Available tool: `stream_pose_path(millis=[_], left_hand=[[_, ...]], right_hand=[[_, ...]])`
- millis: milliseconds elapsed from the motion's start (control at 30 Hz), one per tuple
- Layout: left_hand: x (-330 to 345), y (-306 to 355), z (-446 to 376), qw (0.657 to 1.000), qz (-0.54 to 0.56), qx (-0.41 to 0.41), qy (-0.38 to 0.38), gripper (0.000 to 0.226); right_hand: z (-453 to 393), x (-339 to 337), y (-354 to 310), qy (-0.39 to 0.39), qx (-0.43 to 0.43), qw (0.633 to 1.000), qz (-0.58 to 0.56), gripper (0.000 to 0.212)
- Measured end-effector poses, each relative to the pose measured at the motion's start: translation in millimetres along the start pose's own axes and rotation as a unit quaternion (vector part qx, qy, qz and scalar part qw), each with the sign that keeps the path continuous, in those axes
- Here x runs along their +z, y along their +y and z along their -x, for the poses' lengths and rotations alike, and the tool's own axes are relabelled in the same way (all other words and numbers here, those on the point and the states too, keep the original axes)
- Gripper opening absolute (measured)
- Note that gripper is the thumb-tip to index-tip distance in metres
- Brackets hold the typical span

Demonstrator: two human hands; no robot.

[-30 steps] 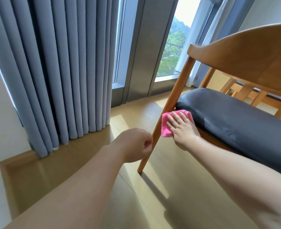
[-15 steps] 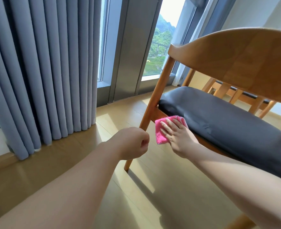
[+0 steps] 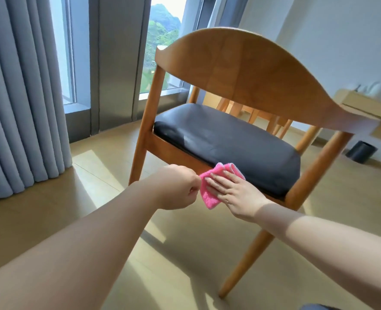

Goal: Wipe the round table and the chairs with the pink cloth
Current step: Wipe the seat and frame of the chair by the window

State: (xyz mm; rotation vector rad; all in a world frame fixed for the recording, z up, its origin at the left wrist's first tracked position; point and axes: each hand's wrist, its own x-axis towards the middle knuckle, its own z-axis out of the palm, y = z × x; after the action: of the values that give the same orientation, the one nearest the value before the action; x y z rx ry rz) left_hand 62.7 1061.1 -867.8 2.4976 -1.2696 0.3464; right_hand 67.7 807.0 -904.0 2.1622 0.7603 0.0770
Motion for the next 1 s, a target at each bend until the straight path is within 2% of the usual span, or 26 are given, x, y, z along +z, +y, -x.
stream_pose_path(millis=[100,300,367,467,533,633,767,900,1000], left_hand=[[0.6,18.3,-11.6,1.0,-0.002,0.014,-0.018,0.019],[7.7,38.3,-23.1,0.995,-0.023,0.043,-0.087,0.02],[10.2,42.7,-26.6,0.994,-0.026,0.044,-0.093,0.02],[9.9,42.0,-30.1,0.995,-0.029,0.044,-0.086,0.02],[9.8,40.2,-31.0,0.995,-0.031,0.046,-0.079,0.019],[11.8,39.5,-30.4,0.996,-0.029,0.048,-0.07,0.018],[14.5,35.6,-28.1,0.997,-0.017,0.043,-0.058,0.018],[22.3,22.3,-22.8,0.999,0.011,0.014,-0.049,0.019],[29.5,10.6,-12.8,0.999,0.024,0.001,-0.033,0.036]], right_hand=[[37.2,13.3,3.8,-0.01,0.013,1.0,0.003,0.048],[122.6,24.2,6.0,0.086,0.019,0.995,-0.037,0.046],[143.7,26.9,6.8,0.085,0.031,0.995,-0.03,0.045],[158.6,26.9,6.7,0.048,0.06,0.996,-0.034,0.058],[164.9,27.3,6.6,0.031,0.064,0.997,-0.027,0.057],[170.4,24.8,5.4,0.001,0.056,0.998,-0.02,0.042],[168.8,16.8,5.8,0.006,0.048,0.999,-0.022,0.024],[143.3,-7.6,3.5,0.059,0.046,0.995,-0.06,0.025],[110.7,-31.3,-3.6,0.121,0.053,0.982,-0.136,0.032]])
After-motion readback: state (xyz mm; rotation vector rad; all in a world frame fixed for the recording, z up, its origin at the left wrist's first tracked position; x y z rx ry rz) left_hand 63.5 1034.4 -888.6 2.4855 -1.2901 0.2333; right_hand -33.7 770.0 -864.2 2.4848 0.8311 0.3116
